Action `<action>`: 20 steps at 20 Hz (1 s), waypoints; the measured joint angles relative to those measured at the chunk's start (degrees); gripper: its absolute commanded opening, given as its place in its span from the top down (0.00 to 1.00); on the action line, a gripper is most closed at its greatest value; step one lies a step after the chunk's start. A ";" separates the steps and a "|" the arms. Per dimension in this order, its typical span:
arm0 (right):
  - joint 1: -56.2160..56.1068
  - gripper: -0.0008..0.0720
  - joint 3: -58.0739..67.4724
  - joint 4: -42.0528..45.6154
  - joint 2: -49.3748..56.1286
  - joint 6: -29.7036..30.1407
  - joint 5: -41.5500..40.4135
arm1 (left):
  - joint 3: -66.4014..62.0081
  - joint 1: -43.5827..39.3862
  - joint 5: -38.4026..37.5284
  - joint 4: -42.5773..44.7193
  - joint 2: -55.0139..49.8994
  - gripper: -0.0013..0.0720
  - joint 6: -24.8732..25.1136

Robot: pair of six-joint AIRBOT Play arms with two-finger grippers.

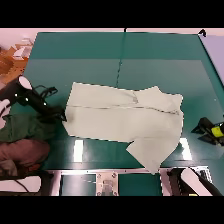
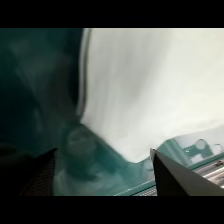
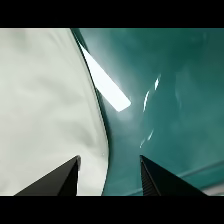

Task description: Fold the shirts.

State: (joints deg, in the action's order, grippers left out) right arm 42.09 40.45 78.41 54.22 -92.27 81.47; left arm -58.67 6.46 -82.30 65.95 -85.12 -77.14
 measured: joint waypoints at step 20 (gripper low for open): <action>1.97 0.97 -14.49 -16.96 6.40 7.67 -13.46 | 14.40 0.33 6.82 -12.87 1.53 0.95 5.90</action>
State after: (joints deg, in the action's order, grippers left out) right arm 44.05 25.96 61.45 60.62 -84.60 68.01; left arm -44.27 6.79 -75.48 53.08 -83.59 -71.24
